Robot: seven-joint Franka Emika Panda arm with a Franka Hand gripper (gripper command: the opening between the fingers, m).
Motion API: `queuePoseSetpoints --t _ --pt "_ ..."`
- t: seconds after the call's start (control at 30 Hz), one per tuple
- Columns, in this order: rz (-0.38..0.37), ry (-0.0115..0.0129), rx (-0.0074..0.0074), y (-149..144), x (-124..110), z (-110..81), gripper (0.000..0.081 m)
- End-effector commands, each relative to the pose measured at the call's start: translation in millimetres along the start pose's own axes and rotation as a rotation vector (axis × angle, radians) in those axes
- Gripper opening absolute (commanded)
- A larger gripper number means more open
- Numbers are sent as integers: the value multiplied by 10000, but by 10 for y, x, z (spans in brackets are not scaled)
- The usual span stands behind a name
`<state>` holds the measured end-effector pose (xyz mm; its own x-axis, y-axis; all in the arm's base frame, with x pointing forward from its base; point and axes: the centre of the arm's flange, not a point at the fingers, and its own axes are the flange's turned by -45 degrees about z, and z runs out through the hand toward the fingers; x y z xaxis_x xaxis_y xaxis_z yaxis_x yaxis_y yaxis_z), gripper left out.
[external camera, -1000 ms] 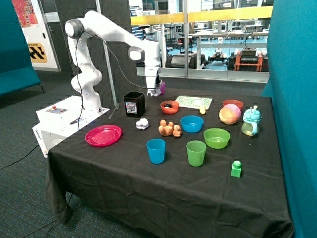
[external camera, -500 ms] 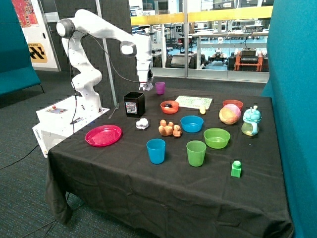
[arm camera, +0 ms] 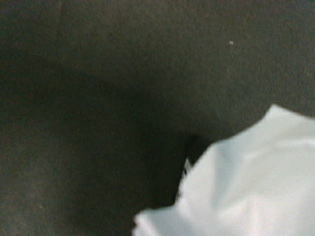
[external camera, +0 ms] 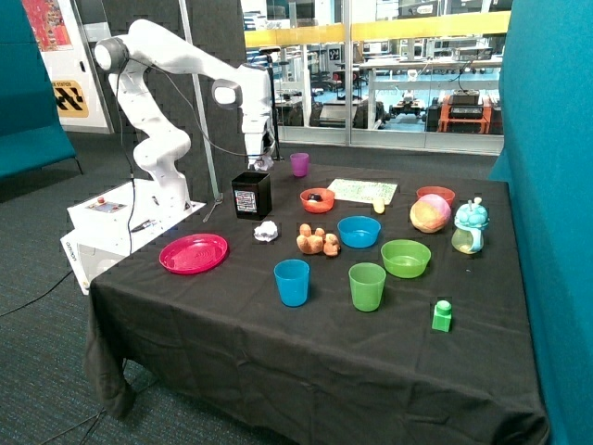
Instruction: Throw away the rubbish paper
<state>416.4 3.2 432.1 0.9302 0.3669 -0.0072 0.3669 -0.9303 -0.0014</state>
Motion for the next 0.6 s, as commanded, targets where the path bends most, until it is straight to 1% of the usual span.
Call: queuePoseSetpoints --t 0.0,0.1,0.3,0.57 --pt "320 73 -13 52 -247 64 0" --pt "592 73 -12 136 -307 68 0" --pt "792 73 -11 232 -397 85 0" --pt "835 73 -11 237 -493 141 0"
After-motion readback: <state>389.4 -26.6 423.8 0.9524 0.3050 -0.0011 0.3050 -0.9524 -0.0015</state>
